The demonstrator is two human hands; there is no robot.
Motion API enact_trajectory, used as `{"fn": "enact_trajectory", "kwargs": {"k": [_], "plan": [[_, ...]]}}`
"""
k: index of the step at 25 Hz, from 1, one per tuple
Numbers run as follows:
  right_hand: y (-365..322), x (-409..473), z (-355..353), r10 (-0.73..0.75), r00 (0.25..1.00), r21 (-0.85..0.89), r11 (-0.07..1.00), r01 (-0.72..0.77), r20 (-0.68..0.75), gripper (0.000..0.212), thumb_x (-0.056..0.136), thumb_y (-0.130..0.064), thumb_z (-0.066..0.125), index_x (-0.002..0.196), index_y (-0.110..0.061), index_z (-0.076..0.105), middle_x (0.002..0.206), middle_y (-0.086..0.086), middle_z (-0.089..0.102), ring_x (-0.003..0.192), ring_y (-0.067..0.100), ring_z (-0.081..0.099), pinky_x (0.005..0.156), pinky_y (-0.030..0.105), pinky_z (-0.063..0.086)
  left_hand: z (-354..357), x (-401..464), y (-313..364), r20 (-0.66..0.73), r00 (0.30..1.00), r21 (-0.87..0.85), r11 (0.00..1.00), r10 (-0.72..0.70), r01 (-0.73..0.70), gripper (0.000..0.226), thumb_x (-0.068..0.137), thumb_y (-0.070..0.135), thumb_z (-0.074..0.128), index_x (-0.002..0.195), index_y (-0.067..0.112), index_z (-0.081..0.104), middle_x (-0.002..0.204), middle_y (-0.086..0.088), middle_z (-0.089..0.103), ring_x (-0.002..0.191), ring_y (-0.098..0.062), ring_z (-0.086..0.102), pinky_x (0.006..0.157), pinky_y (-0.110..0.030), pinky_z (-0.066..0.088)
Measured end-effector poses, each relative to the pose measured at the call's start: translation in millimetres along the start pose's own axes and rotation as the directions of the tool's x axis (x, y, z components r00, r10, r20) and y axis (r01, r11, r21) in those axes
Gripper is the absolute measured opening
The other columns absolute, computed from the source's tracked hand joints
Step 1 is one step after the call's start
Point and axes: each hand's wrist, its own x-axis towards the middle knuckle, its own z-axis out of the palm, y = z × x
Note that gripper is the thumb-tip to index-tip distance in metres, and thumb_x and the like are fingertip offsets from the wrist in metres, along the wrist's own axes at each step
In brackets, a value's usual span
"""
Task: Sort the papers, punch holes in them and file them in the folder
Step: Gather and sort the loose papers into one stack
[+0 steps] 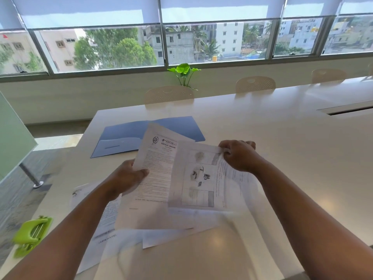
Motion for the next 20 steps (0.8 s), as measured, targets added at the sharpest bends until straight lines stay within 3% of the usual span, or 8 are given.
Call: {"fn": "enact_trajectory", "kwargs": {"k": [4,10,15,20], "plan": [[-31,14,-2,-0.220,0.975,-0.148,0.964,0.222,0.029,0.046,0.093,-0.007,0.040,0.111,-0.039,0.068,0.110,-0.011,0.073,0.101,0.023,0.057,0.090,0.042,0.024,3,0,15,0.012,0.999,-0.088,0.995,0.045,-0.044,0.014,0.099,0.011,0.060,0.104,0.018,0.072,0.092,0.005,0.080,0.088,-0.024,0.075,0.079,-0.039,0.059],[-74,12,1,-0.369,0.924,-0.329,0.864,0.380,0.100,0.049,0.096,-0.008,0.048,0.130,-0.040,0.064,0.139,-0.013,0.063,0.114,0.022,0.051,0.102,0.045,0.018,12,-2,27,0.035,0.993,-0.141,0.984,0.113,-0.107,0.023,0.105,0.035,0.051,0.106,0.024,0.072,0.094,0.010,0.079,0.091,-0.023,0.073,0.080,-0.038,0.057],[-101,11,8,-0.425,0.896,-0.346,0.827,0.443,0.131,0.039,0.100,-0.015,0.047,0.130,-0.037,0.058,0.140,-0.011,0.061,0.127,0.026,0.046,0.115,0.051,0.010,16,-3,26,0.085,0.975,-0.035,0.979,0.205,-0.203,0.031,0.101,0.045,0.056,0.108,0.020,0.073,0.101,-0.006,0.077,0.095,-0.034,0.071,0.087,-0.051,0.058],[-112,11,15,-0.490,0.868,-0.325,0.811,0.487,0.077,0.022,0.100,-0.025,0.054,0.121,-0.032,0.050,0.136,-0.008,0.064,0.123,0.027,0.050,0.115,0.052,0.008,21,-3,24,0.053,0.971,0.003,0.973,0.232,-0.232,0.021,0.091,0.047,0.069,0.105,0.032,0.070,0.095,0.009,0.078,0.083,-0.014,0.075,0.078,-0.035,0.064]]}}
